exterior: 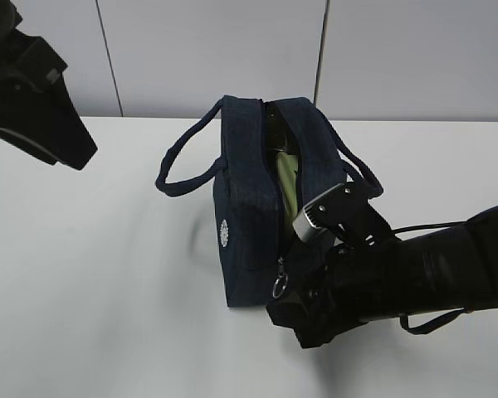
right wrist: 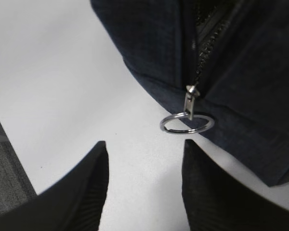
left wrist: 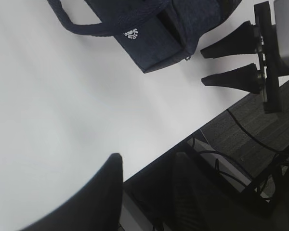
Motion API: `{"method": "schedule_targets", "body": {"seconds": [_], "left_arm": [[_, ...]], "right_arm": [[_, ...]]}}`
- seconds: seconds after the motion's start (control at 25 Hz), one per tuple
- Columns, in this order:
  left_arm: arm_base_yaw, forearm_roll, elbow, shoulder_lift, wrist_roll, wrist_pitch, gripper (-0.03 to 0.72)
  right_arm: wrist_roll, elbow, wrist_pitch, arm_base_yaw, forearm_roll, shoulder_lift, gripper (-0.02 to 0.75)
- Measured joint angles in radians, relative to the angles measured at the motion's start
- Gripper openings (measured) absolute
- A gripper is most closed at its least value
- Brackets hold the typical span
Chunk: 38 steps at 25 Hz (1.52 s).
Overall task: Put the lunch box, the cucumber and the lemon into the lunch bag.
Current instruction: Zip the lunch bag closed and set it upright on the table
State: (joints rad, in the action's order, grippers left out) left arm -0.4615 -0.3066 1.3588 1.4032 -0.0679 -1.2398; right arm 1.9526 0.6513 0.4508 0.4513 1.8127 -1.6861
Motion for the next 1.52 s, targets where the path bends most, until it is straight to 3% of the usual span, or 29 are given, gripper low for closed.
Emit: {"method": "schedule_targets", "body": {"seconds": [1.0, 1.52], "left_arm": [[0.000, 0.000, 0.000, 0.000, 0.000, 0.000, 0.237], [0.000, 0.000, 0.000, 0.000, 0.000, 0.000, 0.237]], "right_arm": [[-0.136, 0.114, -0.071, 0.000, 0.003, -0.091, 0.360], [-0.142, 0.114, -0.081, 0.000, 0.003, -0.091, 0.013]]}}
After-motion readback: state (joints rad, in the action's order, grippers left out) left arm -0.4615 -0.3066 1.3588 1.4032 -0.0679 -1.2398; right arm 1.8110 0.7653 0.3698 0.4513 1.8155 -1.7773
